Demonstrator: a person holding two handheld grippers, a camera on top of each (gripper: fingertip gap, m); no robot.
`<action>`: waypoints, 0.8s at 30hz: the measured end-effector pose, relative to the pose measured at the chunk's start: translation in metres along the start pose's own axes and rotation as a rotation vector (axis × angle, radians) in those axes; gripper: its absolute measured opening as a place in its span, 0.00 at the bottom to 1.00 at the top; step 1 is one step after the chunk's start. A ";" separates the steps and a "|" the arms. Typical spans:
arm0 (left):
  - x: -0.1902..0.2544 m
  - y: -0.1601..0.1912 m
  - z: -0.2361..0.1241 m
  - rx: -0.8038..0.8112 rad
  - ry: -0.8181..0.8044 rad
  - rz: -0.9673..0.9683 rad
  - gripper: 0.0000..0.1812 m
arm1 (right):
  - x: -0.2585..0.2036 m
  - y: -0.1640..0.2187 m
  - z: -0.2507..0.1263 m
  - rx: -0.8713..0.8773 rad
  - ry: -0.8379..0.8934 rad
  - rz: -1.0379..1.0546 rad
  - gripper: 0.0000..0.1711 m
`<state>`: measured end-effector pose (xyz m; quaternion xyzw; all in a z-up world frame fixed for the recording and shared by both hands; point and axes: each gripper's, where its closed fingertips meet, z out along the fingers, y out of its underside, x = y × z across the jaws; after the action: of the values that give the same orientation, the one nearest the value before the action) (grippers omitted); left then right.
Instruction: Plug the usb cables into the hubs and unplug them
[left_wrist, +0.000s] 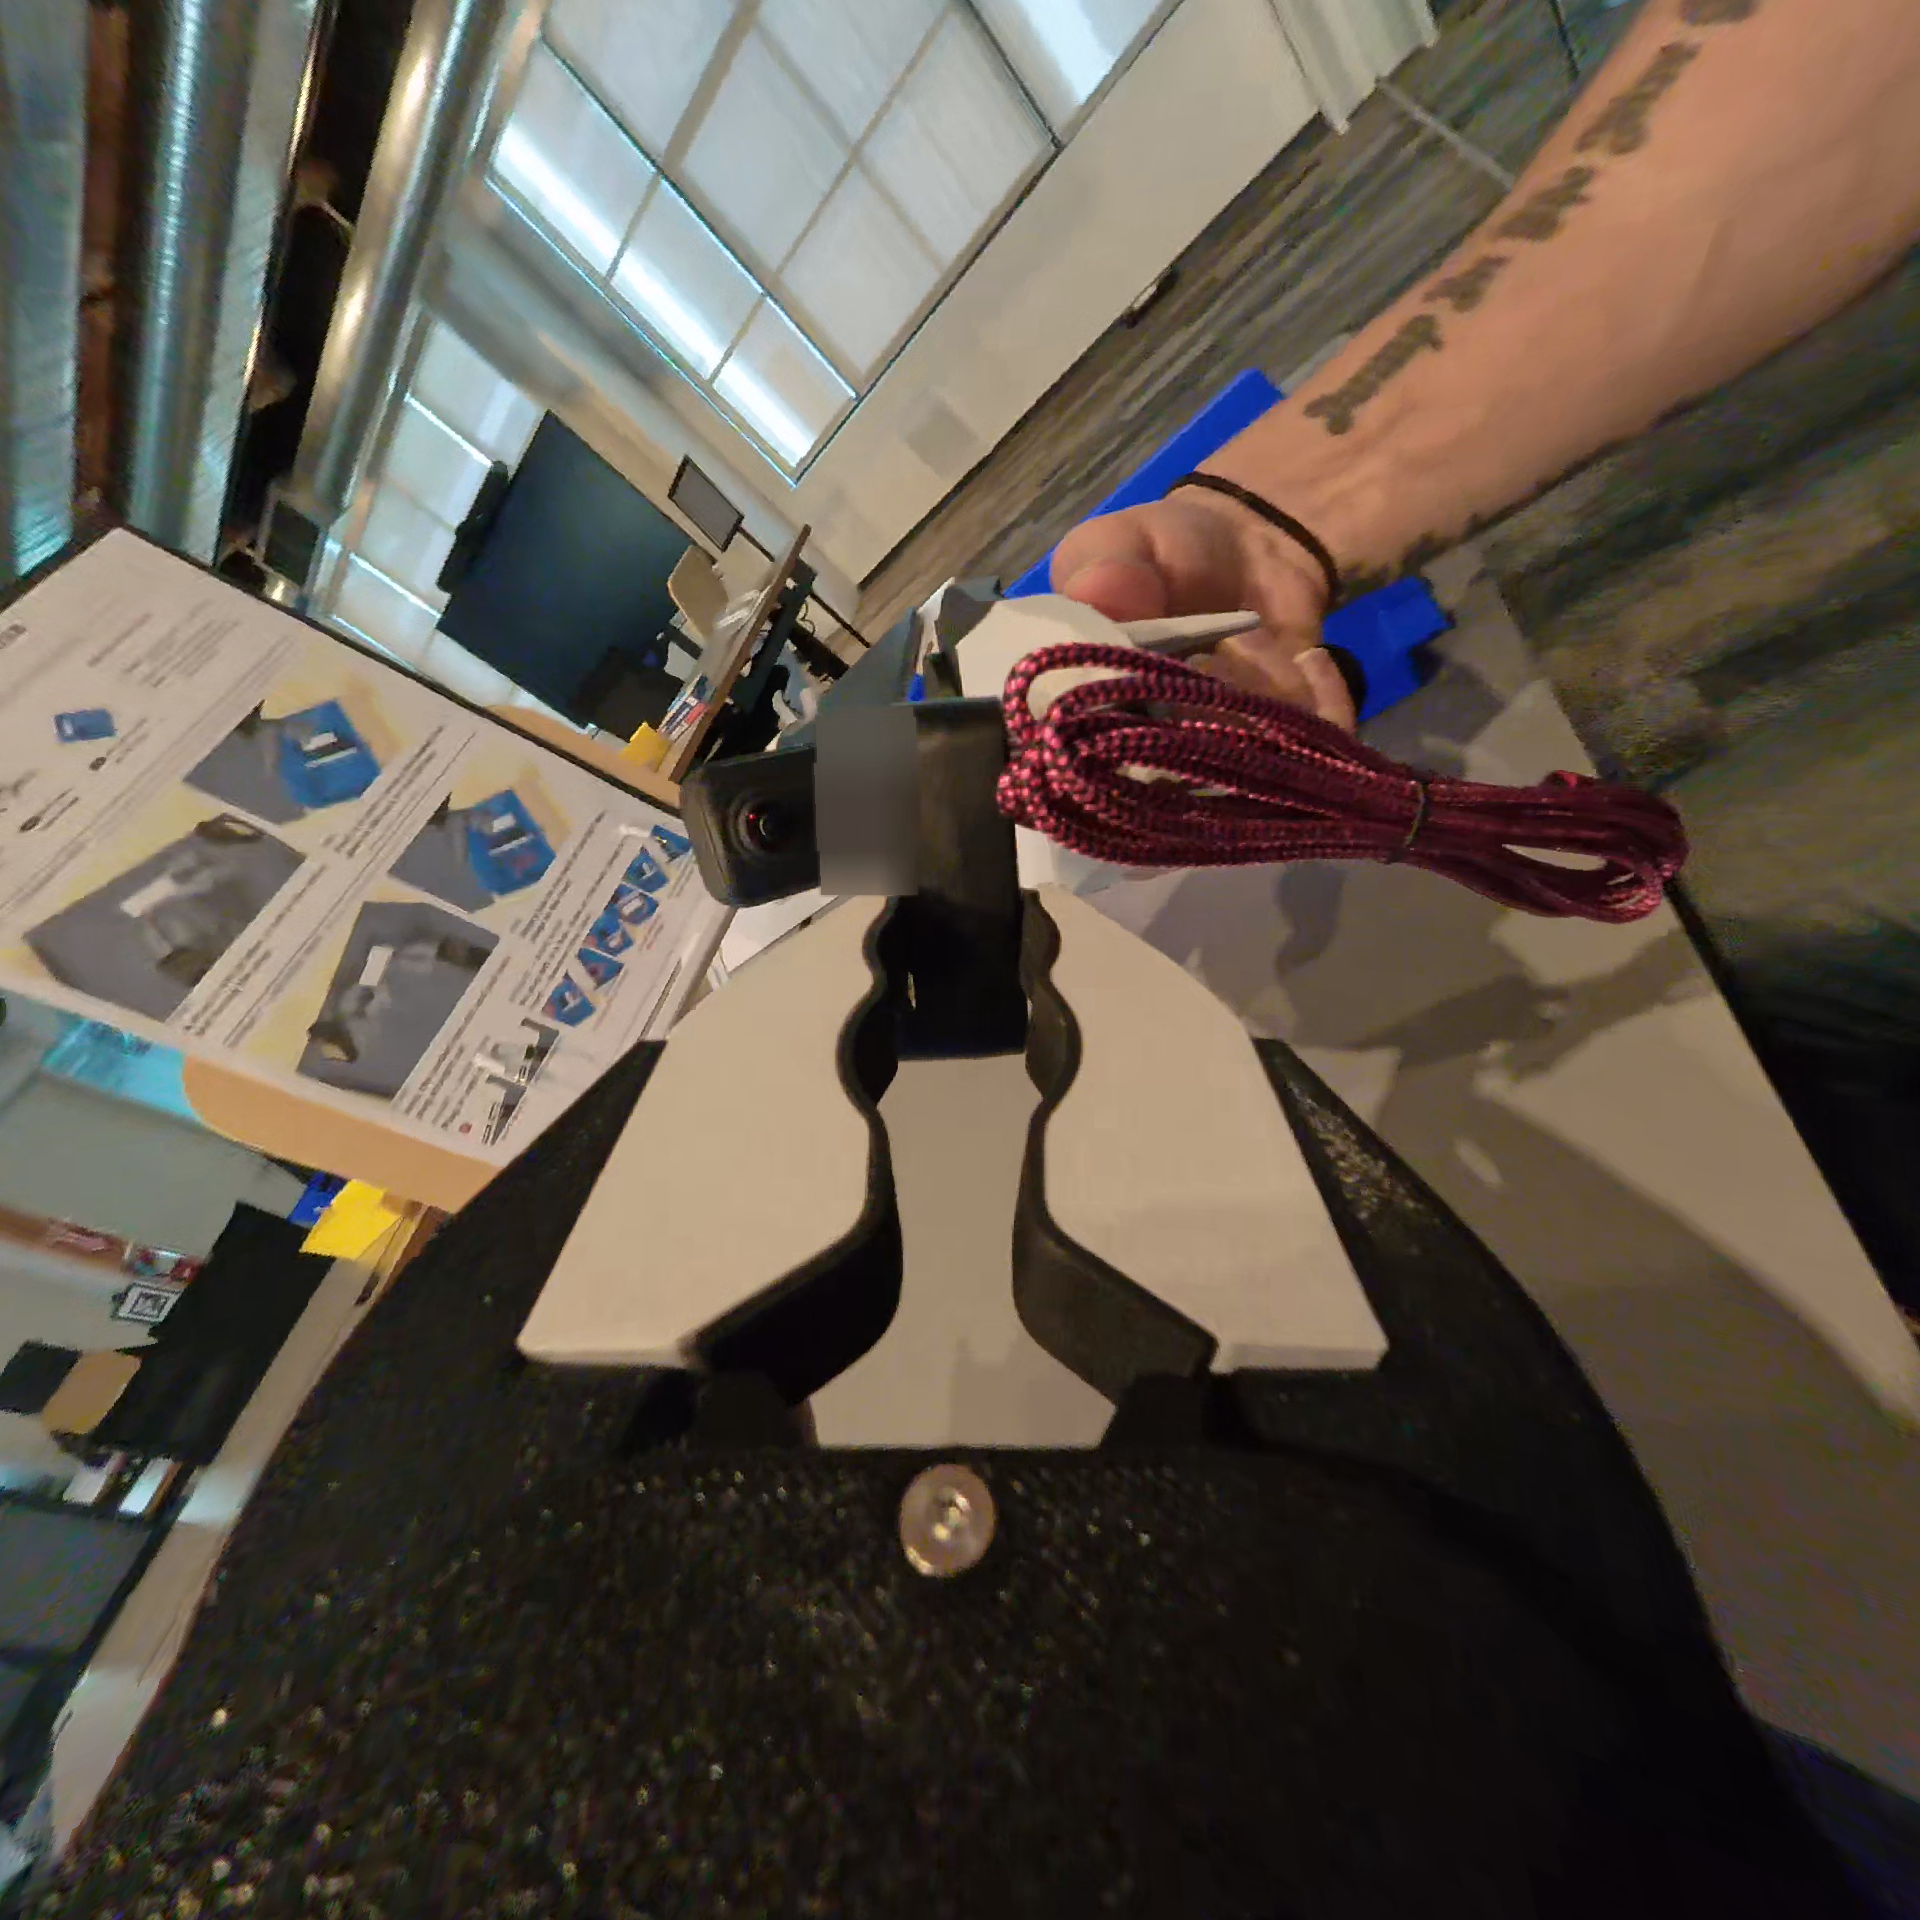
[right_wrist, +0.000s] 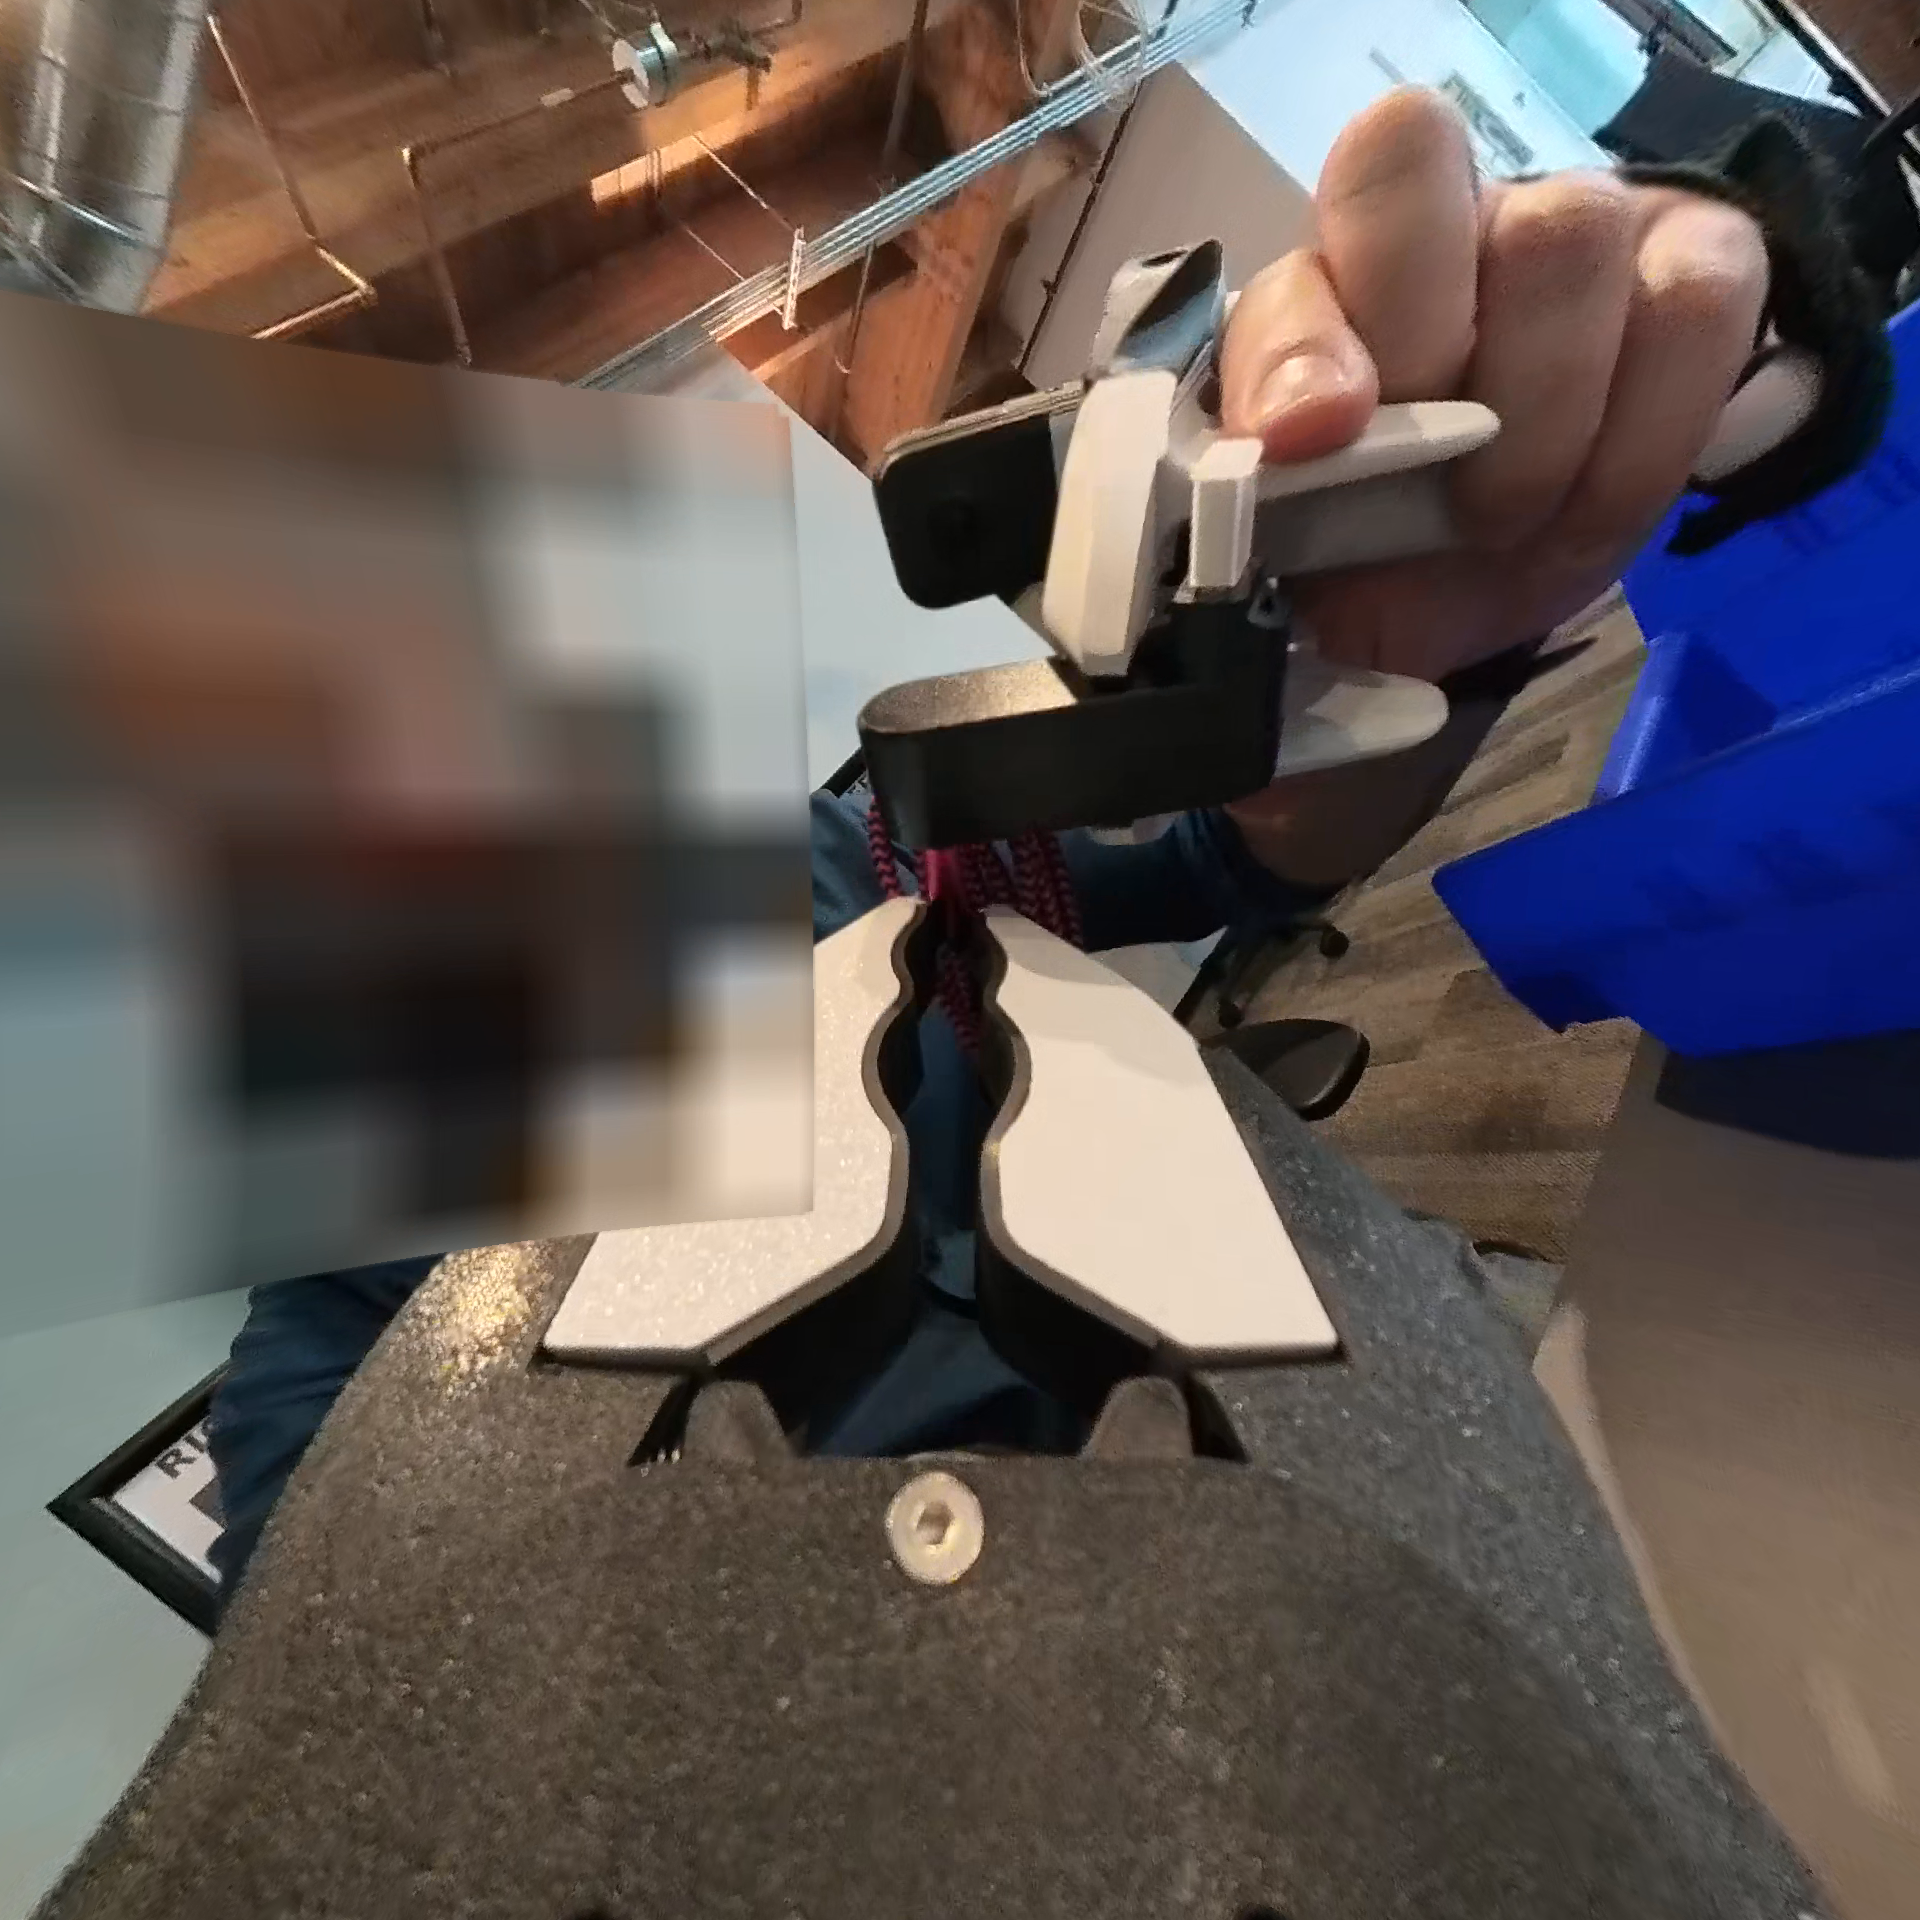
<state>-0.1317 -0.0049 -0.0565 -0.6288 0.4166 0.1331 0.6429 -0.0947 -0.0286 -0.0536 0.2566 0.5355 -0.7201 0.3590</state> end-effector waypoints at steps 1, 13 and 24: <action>0.002 0.001 0.000 -0.004 0.011 0.008 0.11 | 0.002 0.002 0.000 -0.013 0.005 0.004 0.03; 0.017 0.003 -0.003 -0.005 0.074 0.032 0.12 | 0.008 0.012 0.003 -0.078 0.039 0.010 0.02; 0.016 0.009 -0.003 -0.115 0.028 0.158 0.12 | 0.011 0.009 -0.005 -0.034 0.062 0.037 0.02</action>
<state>-0.1287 -0.0119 -0.0735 -0.6316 0.4655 0.1982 0.5874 -0.0946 -0.0282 -0.0681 0.2823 0.5536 -0.6959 0.3599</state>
